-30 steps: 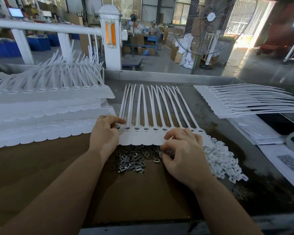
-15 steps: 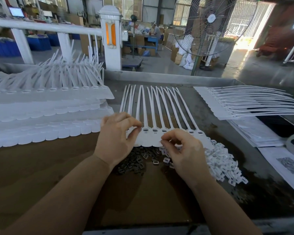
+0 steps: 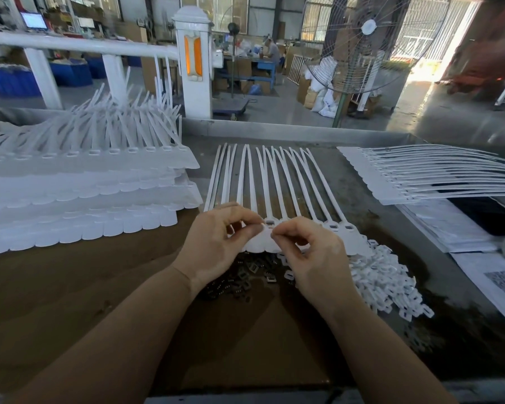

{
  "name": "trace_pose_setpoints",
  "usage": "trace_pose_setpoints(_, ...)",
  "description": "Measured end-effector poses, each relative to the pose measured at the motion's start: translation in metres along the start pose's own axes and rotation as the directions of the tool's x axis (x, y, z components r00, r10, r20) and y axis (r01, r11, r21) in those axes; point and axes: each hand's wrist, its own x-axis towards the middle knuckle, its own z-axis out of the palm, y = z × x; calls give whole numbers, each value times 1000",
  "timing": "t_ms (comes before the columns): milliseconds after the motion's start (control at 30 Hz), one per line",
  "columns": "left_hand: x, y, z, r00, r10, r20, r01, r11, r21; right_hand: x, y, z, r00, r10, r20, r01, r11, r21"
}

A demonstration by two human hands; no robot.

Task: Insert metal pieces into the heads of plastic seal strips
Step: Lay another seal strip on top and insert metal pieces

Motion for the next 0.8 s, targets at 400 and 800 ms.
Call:
trace_pose_setpoints(400,3,-5,-10,917,-392,-77,309,818,-485,-4,2,0,996,12,92,13,966,-258)
trace_pose_setpoints(800,3,-6,-11,913,-398,-94,334,859,-389,-4,2,0,989,42,143,-1,962,-274)
